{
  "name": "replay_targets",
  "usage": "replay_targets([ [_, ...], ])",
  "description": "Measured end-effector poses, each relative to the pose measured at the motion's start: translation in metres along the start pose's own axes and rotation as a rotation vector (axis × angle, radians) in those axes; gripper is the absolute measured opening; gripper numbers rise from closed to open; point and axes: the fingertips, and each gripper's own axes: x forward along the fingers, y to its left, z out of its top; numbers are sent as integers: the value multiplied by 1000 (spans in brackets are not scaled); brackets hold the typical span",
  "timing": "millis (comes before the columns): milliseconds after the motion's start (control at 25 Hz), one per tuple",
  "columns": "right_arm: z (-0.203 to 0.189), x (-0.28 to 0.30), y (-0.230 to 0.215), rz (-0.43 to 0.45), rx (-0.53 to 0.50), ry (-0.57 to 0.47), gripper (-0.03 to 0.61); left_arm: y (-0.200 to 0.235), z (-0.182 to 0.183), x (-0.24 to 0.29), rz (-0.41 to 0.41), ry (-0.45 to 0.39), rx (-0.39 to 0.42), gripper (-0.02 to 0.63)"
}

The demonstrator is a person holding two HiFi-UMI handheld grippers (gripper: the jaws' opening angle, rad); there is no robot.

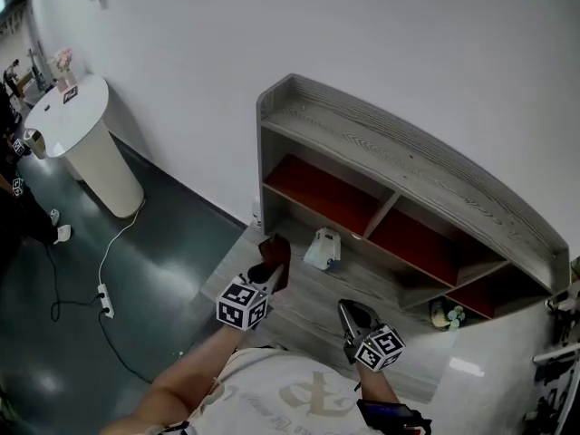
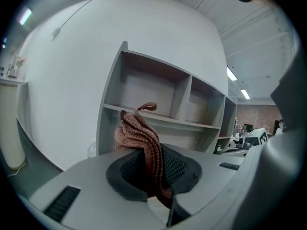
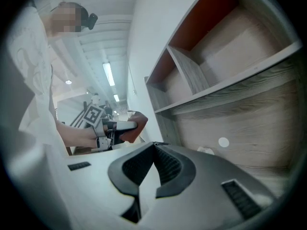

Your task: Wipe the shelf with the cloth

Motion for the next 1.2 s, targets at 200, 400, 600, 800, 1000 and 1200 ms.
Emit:
replay_targets([
  [200, -4, 0, -2, -28, 12, -7, 5, 19, 43, 19, 4, -24, 99, 66],
  [400, -7, 3, -2, -37, 23, -7, 5, 37, 79, 45, 41, 34, 218, 66],
  [600, -7, 5, -9, -60, 40, -16, 5, 50, 113, 76, 104, 86, 337, 67],
  [800, -8, 5, -12, -79, 53, -14, 5, 64, 138, 109, 169, 163, 410, 67],
  [1000, -5, 3, -22, -108, 60, -19, 5, 89, 149, 143, 271, 252, 474, 67],
  [1200, -7, 2, -28, -122, 68, -14, 5, 109, 142, 165, 317, 331, 466, 67],
])
